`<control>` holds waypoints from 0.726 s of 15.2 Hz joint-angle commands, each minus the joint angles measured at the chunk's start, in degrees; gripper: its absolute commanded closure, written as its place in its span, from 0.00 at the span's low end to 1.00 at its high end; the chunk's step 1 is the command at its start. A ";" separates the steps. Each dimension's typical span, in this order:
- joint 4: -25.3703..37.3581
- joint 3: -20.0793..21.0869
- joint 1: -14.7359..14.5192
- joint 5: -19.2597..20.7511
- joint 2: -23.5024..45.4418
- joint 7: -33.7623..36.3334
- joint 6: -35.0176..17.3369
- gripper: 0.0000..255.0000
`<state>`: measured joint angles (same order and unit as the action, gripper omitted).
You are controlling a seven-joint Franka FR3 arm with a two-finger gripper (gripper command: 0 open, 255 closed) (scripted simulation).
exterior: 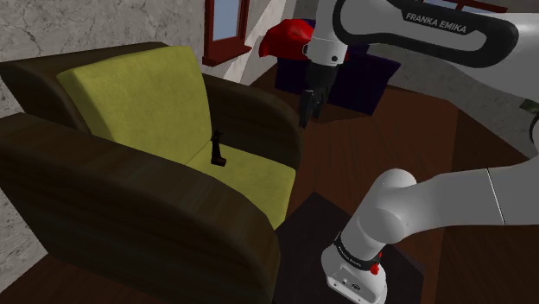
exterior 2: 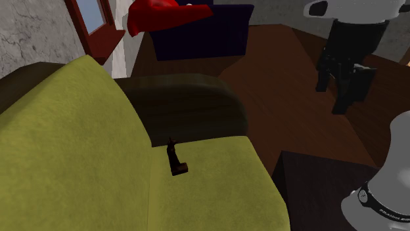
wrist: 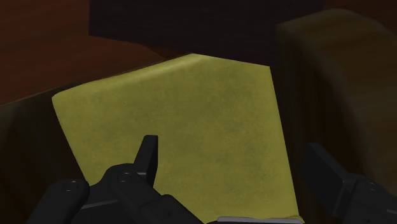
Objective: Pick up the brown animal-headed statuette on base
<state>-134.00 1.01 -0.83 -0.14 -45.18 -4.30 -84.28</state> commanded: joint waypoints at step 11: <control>-7.95 -2.59 0.22 1.53 11.51 -4.17 -22.70 0.00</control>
<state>-141.41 -1.37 -0.60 1.30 -34.60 -8.07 -105.00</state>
